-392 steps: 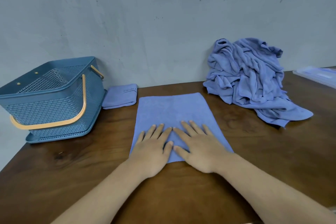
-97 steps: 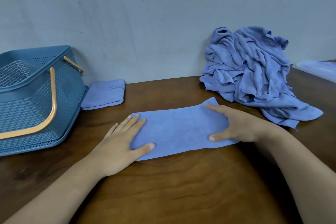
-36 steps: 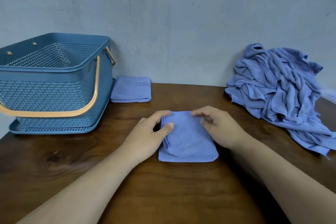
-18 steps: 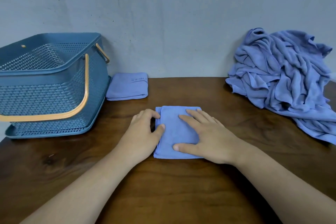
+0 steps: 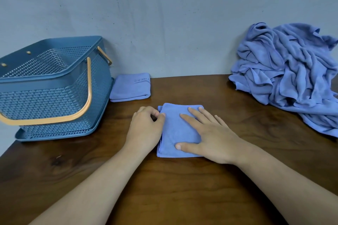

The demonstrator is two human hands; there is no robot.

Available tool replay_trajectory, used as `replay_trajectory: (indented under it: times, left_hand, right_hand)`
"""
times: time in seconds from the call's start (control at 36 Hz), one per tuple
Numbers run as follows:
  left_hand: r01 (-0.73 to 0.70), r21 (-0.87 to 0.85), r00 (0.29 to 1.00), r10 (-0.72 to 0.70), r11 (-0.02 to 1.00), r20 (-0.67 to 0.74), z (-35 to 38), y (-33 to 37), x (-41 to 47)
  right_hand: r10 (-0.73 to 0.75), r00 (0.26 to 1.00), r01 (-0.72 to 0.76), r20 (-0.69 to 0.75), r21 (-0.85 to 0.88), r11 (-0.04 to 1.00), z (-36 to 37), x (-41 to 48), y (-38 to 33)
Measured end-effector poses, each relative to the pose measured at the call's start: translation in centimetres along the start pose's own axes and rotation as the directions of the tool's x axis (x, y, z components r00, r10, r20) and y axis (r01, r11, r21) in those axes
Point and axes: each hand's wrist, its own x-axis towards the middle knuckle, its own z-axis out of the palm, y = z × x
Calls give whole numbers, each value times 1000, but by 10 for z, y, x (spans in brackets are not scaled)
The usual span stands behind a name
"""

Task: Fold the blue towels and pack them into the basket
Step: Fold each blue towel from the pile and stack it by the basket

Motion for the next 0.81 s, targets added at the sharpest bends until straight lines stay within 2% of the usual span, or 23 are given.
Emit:
replay_trajectory:
  times: [0.14, 0.22, 0.28, 0.31, 0.33, 0.36, 0.42, 0.47, 0.58, 0.67, 0.81]
  left_hand:
    - [-42, 142, 999, 42, 989, 1, 5, -2, -1]
    - [-60, 97, 998, 60, 993, 1, 5, -5, -1]
    - [-58, 27, 998, 58, 998, 5, 2, -6, -2]
    - [-48, -11, 999, 48, 999, -3, 0, -5, -3]
    - [-38, -47, 999, 37, 998, -16, -2, -3, -5]
    - [-29, -66, 999, 27, 997, -28, -4, -1, -7]
    - [-29, -20, 999, 28, 999, -37, -7, 4, -12]
    - [-48, 106, 999, 49, 993, -5, -7, 9, -19]
    - [-94, 309, 988, 52, 946, 142, 1, 11, -25]
    - [-86, 402, 974, -7, 911, 225, 6, 8, -23]
    - [-78, 463, 969, -41, 883, 242, 6, 8, -24]
  right_hand:
    - [-12, 1000, 11, 5, 28, 1000, 0, -1, 3]
    - [-31, 999, 32, -4, 65, 997, -1, -1, 5]
    - [-33, 996, 54, -81, 267, 962, -4, 0, 7]
    - [5, 987, 60, -158, 407, 912, -7, 1, 11]
    - [79, 970, 52, -231, 513, 857, -8, 2, 15]
    - [163, 941, 25, -298, 540, 841, -11, 3, 20]
    - [274, 885, -125, -376, 376, 918, -13, 6, 29]
    - [337, 865, -267, -371, 228, 936, -12, 8, 34]
    - [387, 861, -345, -331, 179, 921, -10, 11, 30]
    - [406, 856, -342, -320, 236, 909, -9, 16, 26]
    - [419, 861, -284, -289, 410, 867, -8, 21, 22]
